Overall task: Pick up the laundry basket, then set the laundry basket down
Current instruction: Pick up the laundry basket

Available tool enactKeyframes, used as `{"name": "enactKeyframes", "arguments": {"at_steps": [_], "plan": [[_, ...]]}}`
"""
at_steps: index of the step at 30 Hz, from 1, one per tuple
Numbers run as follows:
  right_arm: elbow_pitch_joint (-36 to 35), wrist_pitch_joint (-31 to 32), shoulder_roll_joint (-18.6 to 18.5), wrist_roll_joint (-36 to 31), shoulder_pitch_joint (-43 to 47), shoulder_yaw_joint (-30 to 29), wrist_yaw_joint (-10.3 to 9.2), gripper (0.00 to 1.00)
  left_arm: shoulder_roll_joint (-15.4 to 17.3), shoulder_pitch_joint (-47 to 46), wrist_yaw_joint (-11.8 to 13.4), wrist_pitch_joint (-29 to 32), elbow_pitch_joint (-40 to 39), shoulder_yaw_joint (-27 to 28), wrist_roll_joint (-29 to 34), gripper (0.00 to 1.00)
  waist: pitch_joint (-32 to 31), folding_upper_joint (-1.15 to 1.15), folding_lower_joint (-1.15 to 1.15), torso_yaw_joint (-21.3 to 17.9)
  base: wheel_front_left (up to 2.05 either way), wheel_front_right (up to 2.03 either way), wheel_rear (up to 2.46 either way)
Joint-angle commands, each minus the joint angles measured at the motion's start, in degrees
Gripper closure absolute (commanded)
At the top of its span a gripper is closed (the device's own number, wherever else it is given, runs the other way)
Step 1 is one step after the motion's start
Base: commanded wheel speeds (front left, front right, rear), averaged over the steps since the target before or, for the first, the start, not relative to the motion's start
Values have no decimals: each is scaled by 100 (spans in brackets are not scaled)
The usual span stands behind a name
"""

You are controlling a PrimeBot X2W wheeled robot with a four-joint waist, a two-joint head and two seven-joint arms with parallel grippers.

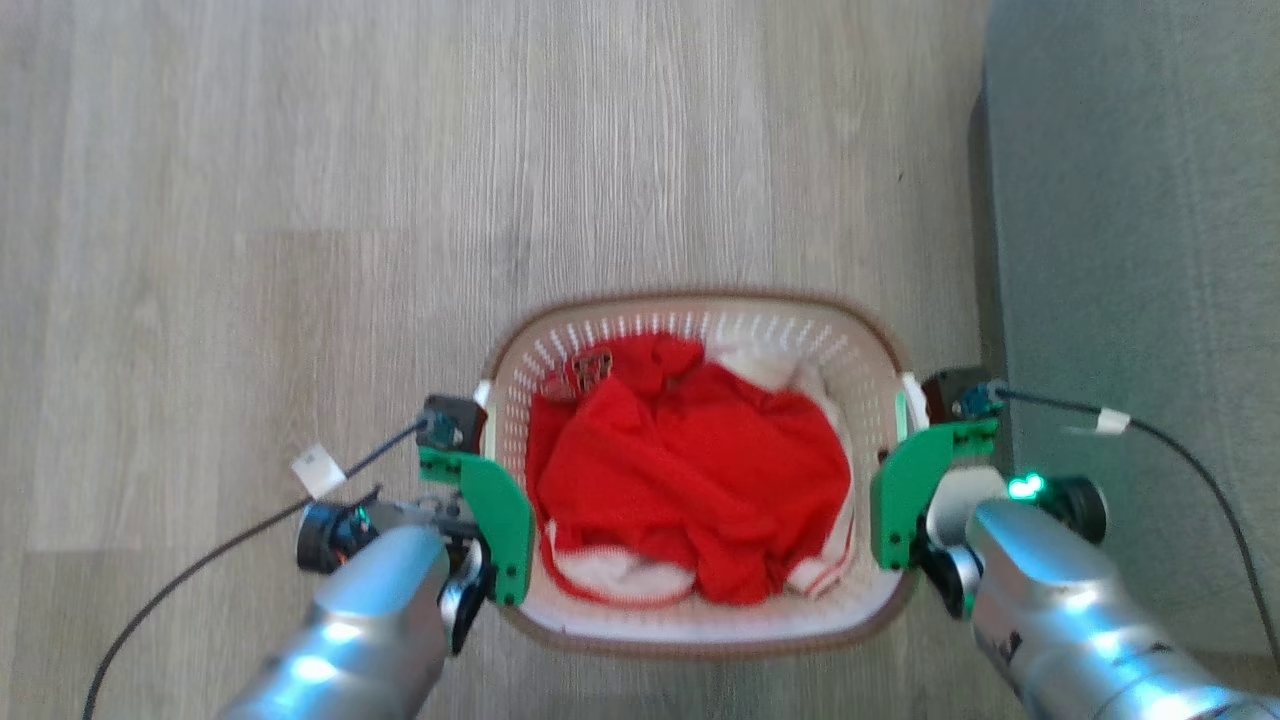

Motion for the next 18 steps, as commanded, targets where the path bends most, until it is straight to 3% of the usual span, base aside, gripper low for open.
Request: {"name": "enactKeyframes", "arguments": {"at_steps": [1,18], "plan": [[-68,-24,40,0,145,122,33,100,155,22,-2,17,27,12,4,100,-252,-1,1,12,0,0,0],[-59,705,40,804,580,797,33,100,155,472,-99,629,53,-366,-331,100,-1400,-1,1,56,0,0,0]]}}
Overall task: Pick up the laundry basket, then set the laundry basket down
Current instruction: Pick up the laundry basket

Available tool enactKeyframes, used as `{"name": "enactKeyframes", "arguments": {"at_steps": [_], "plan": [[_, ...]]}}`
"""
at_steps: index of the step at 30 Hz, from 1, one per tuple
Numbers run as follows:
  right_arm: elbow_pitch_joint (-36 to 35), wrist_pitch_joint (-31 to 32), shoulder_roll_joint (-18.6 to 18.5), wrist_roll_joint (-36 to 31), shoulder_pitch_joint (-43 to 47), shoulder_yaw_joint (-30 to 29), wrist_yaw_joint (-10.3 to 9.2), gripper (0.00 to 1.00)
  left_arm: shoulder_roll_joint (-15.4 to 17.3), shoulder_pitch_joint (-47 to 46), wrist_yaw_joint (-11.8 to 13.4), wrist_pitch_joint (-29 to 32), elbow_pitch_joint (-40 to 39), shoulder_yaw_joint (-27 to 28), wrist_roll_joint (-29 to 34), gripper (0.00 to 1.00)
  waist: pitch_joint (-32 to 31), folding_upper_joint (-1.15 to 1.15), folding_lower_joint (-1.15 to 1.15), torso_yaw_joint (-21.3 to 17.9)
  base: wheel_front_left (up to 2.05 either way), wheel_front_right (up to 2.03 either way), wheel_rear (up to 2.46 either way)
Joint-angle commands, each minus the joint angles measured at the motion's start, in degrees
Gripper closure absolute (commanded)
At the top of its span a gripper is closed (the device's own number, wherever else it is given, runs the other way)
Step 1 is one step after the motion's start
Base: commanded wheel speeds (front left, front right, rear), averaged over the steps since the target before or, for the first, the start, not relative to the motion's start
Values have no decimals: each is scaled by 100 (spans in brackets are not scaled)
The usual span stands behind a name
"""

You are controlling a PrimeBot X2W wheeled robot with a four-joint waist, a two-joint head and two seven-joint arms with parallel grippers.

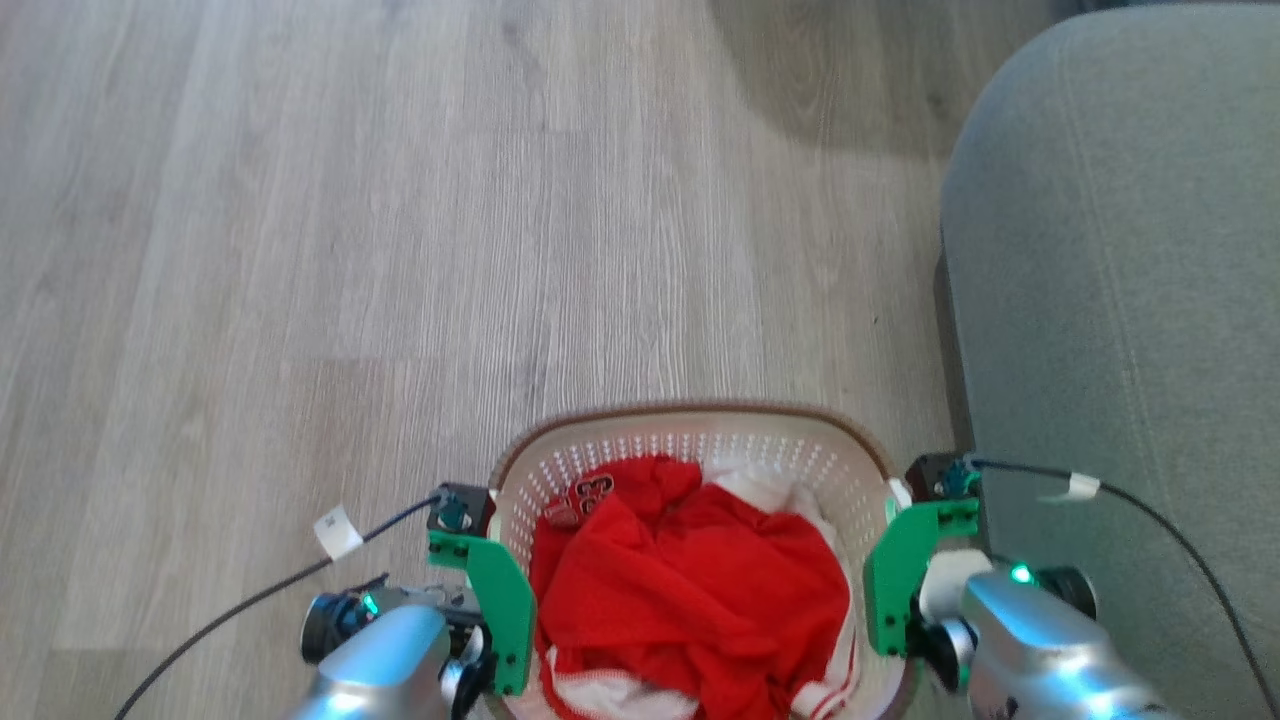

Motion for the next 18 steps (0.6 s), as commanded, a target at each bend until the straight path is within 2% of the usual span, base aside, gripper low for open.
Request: {"name": "enactKeyframes", "arguments": {"at_steps": [1,10,18], "plan": [[-99,-20,40,55,121,140,33,100,142,-56,-7,14,0,13,-5,100,-182,0,1,-8,0,0,0],[-154,107,40,387,267,450,33,100,142,24,-42,132,52,-137,-74,100,-571,0,1,-39,0,0,0],[-90,93,40,572,232,677,33,100,142,70,-45,130,63,-257,-104,100,-671,0,1,-54,0,0,0]]}}
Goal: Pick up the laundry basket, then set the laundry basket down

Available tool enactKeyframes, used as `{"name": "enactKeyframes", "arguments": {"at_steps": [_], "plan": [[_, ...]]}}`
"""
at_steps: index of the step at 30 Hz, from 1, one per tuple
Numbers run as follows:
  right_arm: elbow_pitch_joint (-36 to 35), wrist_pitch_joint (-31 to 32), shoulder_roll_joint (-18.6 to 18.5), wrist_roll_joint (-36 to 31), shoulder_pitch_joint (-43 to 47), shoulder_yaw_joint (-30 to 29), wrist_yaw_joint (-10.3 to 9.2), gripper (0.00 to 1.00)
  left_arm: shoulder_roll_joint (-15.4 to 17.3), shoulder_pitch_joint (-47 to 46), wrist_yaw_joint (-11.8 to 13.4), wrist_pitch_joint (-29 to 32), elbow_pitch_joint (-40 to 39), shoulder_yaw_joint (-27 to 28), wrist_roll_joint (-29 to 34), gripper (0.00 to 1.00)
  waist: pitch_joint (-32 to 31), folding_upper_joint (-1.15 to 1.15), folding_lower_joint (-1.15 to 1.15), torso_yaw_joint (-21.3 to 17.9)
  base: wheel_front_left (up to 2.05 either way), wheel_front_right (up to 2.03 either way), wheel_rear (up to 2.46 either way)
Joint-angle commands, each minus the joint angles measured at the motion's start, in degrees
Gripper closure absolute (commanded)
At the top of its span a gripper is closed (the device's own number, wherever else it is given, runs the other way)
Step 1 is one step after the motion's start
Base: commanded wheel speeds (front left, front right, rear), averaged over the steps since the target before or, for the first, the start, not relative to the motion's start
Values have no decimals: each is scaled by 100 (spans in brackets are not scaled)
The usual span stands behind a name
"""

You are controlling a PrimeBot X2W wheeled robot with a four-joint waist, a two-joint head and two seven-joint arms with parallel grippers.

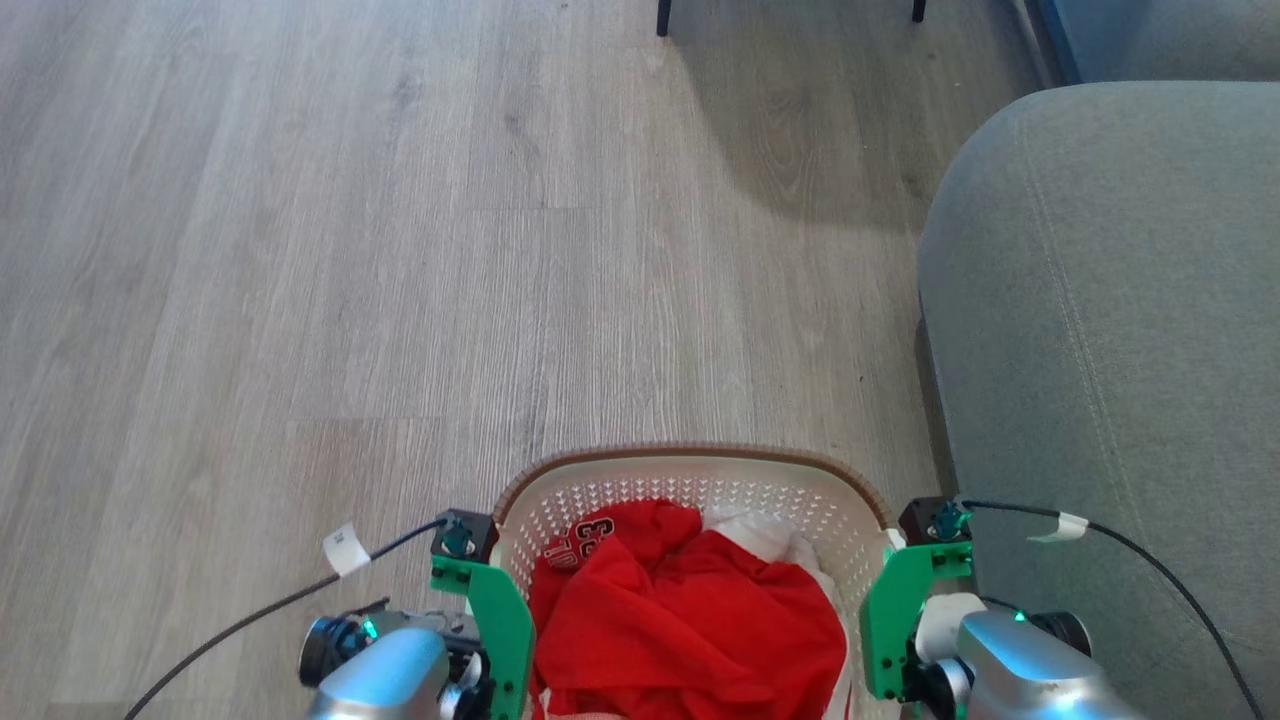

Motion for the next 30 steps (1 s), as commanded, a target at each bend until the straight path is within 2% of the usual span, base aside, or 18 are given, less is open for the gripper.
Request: {"name": "enactKeyframes", "arguments": {"at_steps": [1,16,30], "plan": [[-78,-44,41,28,-86,122,34,100,131,-118,5,-38,-9,1,-16,100,-7,0,1,-3,0,0,0],[-61,-81,41,307,-136,440,34,100,131,-110,5,-46,20,-102,-109,100,51,0,1,-30,0,0,0],[12,-194,41,503,-391,684,34,100,131,-283,27,-125,50,-166,-176,100,382,0,1,-67,0,0,0]]}}
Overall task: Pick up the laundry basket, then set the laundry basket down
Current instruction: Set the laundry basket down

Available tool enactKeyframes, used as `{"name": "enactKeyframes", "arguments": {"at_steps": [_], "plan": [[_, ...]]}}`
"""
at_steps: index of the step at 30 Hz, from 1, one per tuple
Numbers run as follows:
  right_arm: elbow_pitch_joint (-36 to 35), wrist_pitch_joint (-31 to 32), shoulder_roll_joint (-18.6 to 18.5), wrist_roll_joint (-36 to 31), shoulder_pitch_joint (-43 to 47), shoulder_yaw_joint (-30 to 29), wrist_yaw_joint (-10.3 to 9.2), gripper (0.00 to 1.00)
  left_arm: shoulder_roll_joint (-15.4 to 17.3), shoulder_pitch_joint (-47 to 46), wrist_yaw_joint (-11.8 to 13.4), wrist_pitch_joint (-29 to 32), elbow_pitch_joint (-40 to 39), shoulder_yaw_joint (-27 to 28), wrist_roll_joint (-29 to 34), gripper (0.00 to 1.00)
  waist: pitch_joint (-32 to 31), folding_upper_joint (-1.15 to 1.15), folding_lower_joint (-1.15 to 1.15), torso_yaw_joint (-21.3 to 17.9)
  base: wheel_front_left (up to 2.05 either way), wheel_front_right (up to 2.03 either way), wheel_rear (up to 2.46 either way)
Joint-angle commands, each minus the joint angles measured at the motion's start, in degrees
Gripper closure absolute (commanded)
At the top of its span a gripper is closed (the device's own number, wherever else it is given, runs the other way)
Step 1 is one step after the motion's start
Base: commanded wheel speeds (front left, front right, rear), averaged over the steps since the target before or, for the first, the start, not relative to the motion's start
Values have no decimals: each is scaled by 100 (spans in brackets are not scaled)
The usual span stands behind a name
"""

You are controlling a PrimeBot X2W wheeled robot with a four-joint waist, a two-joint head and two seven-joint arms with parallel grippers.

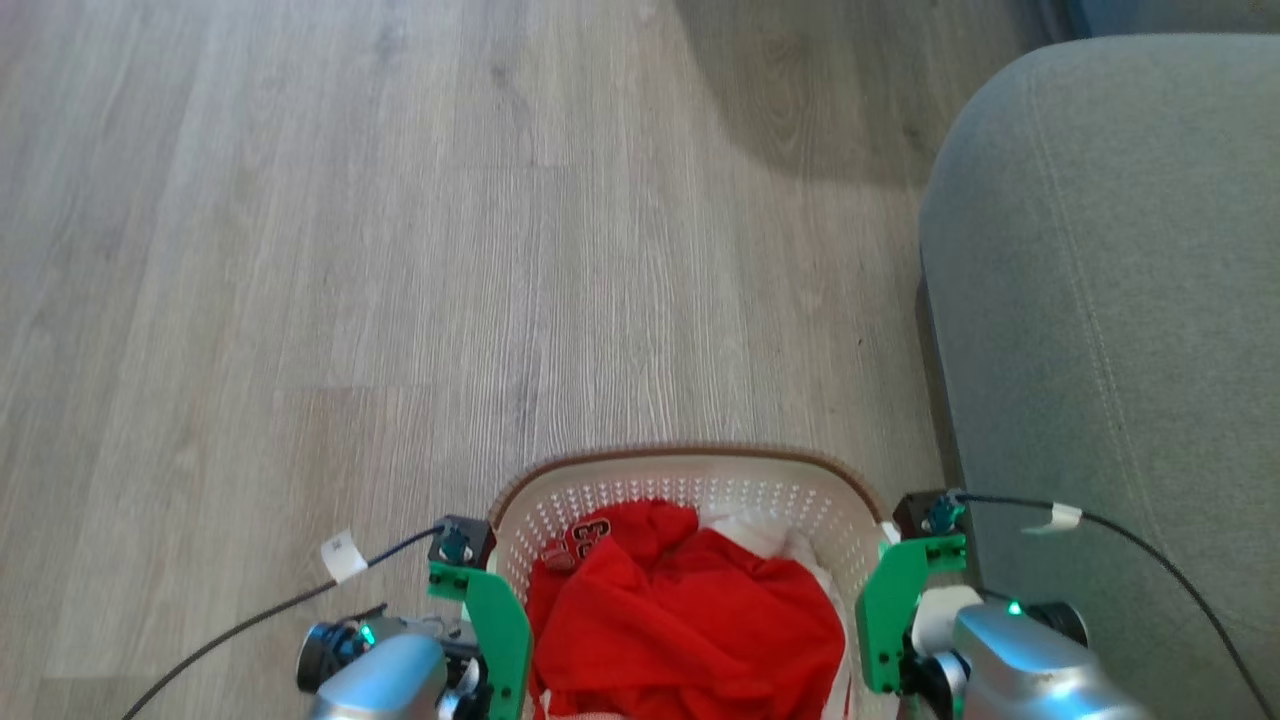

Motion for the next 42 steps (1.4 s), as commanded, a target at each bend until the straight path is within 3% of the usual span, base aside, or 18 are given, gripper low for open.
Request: {"name": "enactKeyframes", "arguments": {"at_steps": [1,10,26,42], "plan": [[-84,-124,44,10,-263,88,34,100,120,-339,32,-60,12,4,-27,100,57,0,0,-5,0,0,0],[6,-265,44,9,-697,175,34,100,120,-706,90,-246,-4,-3,-40,100,606,0,0,-31,0,0,0],[247,-639,44,-246,-1922,165,34,100,120,-1739,233,-703,7,4,7,100,2287,0,0,-58,0,0,0],[312,-823,-2,-897,-2759,-346,34,100,120,-2578,429,-1031,-128,-25,-18,100,3693,0,0,-56,0,0,0]]}}
